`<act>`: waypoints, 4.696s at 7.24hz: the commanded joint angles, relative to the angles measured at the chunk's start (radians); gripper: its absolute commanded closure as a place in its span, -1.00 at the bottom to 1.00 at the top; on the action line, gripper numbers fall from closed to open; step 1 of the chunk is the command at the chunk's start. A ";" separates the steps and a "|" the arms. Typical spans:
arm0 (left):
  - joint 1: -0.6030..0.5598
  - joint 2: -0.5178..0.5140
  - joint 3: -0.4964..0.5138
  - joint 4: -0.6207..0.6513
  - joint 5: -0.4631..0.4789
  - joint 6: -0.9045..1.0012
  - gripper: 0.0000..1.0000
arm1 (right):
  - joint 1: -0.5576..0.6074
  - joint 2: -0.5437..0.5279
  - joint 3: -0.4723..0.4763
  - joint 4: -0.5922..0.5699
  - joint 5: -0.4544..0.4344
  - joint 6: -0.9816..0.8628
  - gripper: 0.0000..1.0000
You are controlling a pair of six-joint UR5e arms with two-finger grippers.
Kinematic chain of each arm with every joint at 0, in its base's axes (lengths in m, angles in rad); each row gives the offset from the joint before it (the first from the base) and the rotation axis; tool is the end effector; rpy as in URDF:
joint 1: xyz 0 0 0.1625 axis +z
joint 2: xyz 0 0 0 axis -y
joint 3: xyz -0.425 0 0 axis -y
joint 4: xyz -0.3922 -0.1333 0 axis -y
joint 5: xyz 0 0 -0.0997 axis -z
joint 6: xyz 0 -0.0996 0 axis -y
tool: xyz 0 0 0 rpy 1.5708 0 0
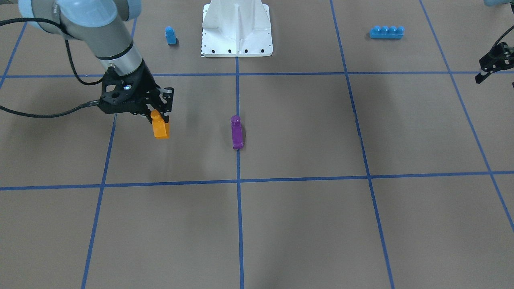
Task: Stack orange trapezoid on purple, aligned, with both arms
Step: 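Carry the orange block with the right gripper above the purple block, then lower and align the orange block onto the purple block with the right gripper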
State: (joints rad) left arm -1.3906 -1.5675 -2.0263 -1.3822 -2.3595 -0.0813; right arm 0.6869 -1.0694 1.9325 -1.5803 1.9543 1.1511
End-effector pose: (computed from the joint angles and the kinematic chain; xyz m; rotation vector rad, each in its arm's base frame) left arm 0.0219 -0.4696 0.4579 0.1456 0.8109 0.1972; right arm -0.3987 -0.4512 0.2227 0.1367 -0.9054 0.0846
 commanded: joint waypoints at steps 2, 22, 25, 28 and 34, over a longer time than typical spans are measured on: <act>-0.016 0.004 0.041 -0.001 -0.007 0.054 -1.00 | -0.154 0.202 -0.122 -0.056 -0.119 0.169 1.00; -0.013 0.003 0.049 -0.003 -0.009 0.054 -1.00 | -0.253 0.310 -0.313 -0.052 -0.270 0.030 1.00; -0.013 0.003 0.047 -0.003 -0.010 0.054 -1.00 | -0.257 0.310 -0.329 -0.050 -0.279 0.030 1.00; -0.013 0.003 0.046 -0.003 -0.010 0.054 -1.00 | -0.260 0.310 -0.333 -0.049 -0.279 0.033 1.00; -0.013 0.003 0.046 -0.003 -0.010 0.054 -1.00 | -0.268 0.312 -0.334 -0.044 -0.281 0.036 1.00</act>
State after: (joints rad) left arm -1.4036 -1.5647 -1.9818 -1.3852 -2.3699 -0.0276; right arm 0.4221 -0.7565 1.5997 -1.6248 1.6748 1.1857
